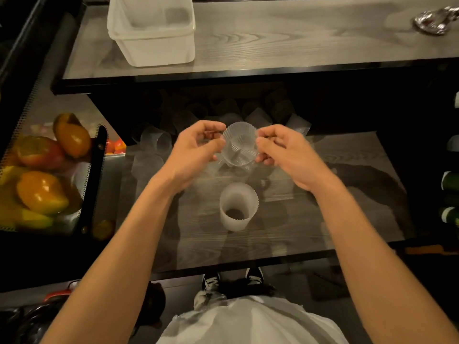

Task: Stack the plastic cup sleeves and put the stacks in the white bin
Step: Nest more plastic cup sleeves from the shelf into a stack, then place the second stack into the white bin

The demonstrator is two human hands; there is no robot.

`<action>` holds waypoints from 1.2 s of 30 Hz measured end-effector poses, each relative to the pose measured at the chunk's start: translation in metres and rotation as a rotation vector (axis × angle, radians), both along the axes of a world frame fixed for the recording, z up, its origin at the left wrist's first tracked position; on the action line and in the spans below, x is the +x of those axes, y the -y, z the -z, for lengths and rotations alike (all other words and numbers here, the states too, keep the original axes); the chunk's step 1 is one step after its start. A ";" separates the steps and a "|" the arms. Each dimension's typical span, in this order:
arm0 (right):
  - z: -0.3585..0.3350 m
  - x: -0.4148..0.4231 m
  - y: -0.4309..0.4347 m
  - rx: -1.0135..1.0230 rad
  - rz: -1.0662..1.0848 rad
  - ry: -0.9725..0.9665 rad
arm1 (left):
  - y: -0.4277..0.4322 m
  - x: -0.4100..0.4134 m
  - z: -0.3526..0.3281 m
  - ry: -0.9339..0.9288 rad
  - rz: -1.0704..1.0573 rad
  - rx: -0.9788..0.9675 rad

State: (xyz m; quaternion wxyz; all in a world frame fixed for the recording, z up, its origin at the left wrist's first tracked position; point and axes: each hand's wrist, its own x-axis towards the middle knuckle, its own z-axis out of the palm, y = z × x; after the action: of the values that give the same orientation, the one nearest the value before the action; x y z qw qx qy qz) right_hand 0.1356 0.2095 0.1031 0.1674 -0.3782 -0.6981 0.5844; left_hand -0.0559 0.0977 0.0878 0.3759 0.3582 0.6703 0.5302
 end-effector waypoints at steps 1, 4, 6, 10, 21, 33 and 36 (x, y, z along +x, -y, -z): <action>-0.012 0.007 0.004 -0.026 -0.045 -0.006 | 0.007 0.001 -0.008 0.020 0.053 0.026; -0.031 0.024 0.017 -0.116 -0.191 0.062 | 0.028 0.003 -0.018 0.108 0.235 0.027; -0.033 0.031 0.023 -0.149 -0.271 0.138 | 0.040 0.006 -0.017 0.120 0.316 -0.025; -0.021 0.032 0.030 -0.204 -0.357 0.236 | 0.052 0.011 -0.007 0.102 0.357 -0.092; 0.011 0.033 0.035 -0.008 -0.261 0.240 | 0.060 0.020 0.014 0.040 0.161 -0.088; 0.046 0.037 0.037 -0.097 -0.350 0.295 | 0.065 0.016 0.044 0.026 0.233 -0.209; 0.063 0.042 0.037 -0.142 -0.445 0.292 | 0.071 0.014 0.057 0.157 0.393 -0.230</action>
State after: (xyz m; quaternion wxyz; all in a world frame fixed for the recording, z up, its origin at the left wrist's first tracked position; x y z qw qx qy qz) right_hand 0.1772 0.1725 0.0400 -0.0944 -0.3068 -0.7381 0.5934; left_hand -0.0416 0.0263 0.0304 0.5611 0.3945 0.6123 0.3931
